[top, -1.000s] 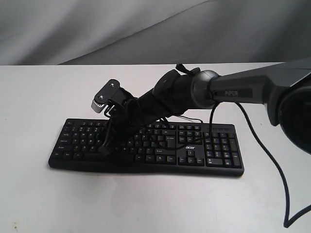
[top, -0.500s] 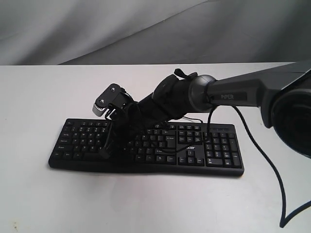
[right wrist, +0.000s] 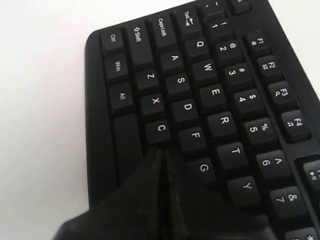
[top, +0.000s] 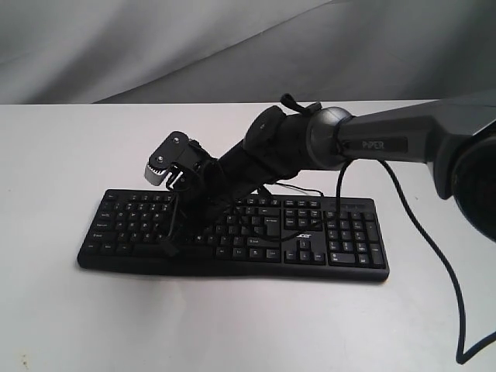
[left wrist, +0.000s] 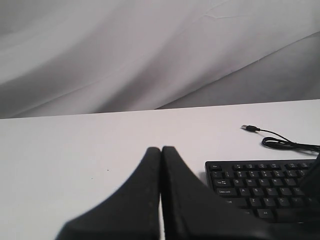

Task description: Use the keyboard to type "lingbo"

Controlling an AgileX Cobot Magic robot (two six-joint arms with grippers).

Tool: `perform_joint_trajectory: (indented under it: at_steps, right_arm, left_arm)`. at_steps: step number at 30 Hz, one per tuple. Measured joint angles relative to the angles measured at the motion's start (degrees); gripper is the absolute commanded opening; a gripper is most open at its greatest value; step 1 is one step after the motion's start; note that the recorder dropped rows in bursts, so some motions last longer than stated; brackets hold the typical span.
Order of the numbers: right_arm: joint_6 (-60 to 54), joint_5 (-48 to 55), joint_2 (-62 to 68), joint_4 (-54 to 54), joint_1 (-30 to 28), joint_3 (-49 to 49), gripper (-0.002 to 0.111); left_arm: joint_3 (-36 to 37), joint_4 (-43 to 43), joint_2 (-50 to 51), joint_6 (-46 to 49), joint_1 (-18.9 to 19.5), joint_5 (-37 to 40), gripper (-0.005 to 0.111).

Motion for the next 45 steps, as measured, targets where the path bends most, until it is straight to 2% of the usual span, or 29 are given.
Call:
perform_joint_trajectory:
  at_steps: [38,45]
  right_arm:
    - [0.0,-0.1,1.4,-1.5,0.0,0.0,0.0]
    - [1.6,-0.5,-2.5,-5.7,0.0,0.0,0.0]
  left_arm:
    - [0.0,0.0,0.0,0.0,0.0,0.0,0.001]
    - [0.0,0.0,0.0,0.0,0.0,0.0,0.001]
